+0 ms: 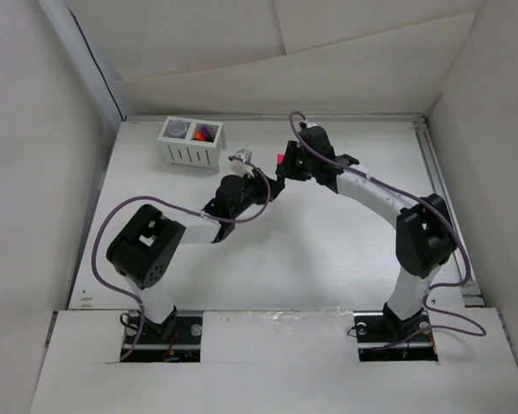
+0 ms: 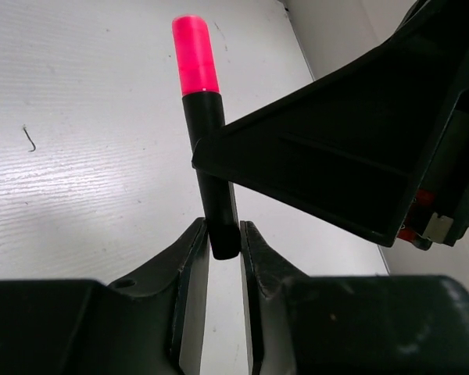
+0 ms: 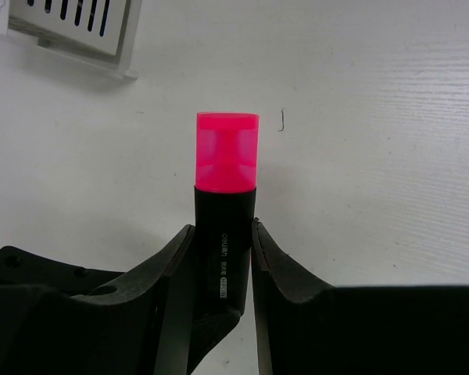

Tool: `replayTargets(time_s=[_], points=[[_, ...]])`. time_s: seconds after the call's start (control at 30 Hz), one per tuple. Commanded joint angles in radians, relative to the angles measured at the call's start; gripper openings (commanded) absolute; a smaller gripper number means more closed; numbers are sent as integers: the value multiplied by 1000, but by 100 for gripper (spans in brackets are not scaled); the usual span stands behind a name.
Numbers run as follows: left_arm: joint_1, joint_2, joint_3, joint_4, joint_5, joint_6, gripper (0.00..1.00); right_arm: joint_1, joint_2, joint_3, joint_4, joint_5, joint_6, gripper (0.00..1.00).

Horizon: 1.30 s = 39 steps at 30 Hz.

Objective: Sort the stationery into containers
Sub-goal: Pass the stationery from the right arm to the left, then place the stationery into the container

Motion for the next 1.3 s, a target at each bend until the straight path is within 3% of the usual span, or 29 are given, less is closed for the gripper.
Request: replayTargets(time_s=[0.0,0.1,0.27,0.3,0.47,0.73,1.03,1.13,1.23,1.27], points=[[-3,-33,26,67,18,7,0,13,-42,-4,45,-19,19,8],[6,-58,0,56,18,17,0,13,-42,-4,55,-30,19,12],[42,-134,-39,36,27,30,0,13,-76,-23,65,-49,19,45],[52,-145,-39,7,27,30,0,13,-94,-23,65,-49,19,55],[106,-225,-108,-30,27,57,0,-6,-169,-53,83,-70,8,73],[158,-378,-120,-227,-43,136,0,-26,-330,-174,92,-70,-10,77],[180,-484,88,-643,-258,276,0,-26,-470,-372,128,-72,-32,77],[272,-458,148,-700,-186,232,0,-16,-499,-420,128,-72,-51,77],[374,-383,228,-778,-27,193,0,-7,-528,-443,128,-72,-71,77],[387,-362,306,-819,-10,193,0,-7,-528,-454,128,-72,-71,77]])
